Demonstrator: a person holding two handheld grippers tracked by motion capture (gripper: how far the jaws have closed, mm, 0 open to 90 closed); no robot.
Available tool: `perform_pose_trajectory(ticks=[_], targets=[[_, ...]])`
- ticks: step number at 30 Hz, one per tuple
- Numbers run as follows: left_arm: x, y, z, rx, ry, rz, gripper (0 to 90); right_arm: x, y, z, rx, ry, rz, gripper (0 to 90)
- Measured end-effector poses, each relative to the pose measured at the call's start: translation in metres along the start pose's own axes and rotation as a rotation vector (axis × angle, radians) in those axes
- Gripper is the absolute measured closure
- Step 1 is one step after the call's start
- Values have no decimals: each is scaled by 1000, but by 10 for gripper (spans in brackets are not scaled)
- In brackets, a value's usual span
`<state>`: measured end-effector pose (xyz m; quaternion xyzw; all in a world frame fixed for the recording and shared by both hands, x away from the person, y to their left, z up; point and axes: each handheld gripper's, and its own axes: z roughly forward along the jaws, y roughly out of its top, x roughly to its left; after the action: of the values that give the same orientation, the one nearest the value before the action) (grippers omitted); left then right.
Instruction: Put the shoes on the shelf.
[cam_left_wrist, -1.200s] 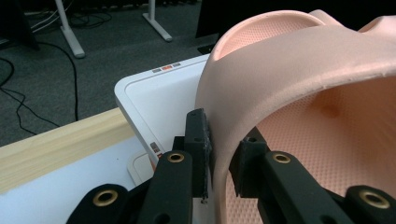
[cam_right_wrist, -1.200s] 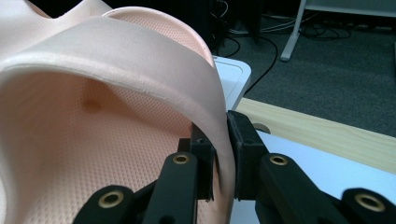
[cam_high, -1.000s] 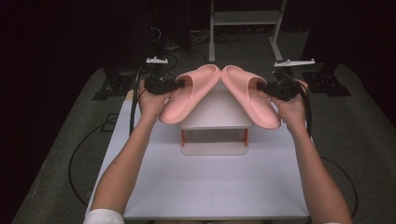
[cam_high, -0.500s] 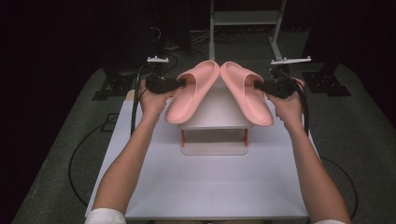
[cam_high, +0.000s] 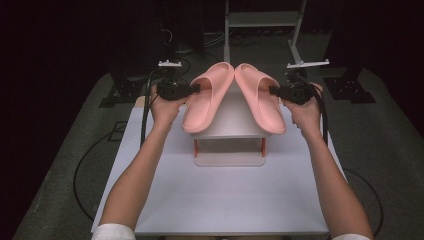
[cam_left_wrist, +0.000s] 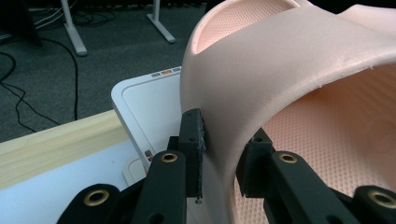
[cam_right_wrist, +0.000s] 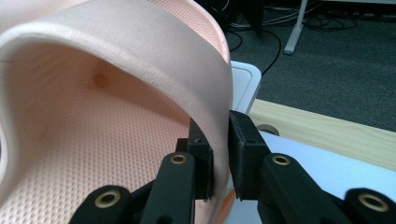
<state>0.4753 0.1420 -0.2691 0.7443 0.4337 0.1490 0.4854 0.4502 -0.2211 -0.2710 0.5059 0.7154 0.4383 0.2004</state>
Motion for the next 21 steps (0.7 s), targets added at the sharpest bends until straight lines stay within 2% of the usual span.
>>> perform_pose_trajectory(ticks=[21], targets=[[-5, 0, 2, -11, 6, -15, 708, 3, 1, 5, -6, 0, 23, 764]])
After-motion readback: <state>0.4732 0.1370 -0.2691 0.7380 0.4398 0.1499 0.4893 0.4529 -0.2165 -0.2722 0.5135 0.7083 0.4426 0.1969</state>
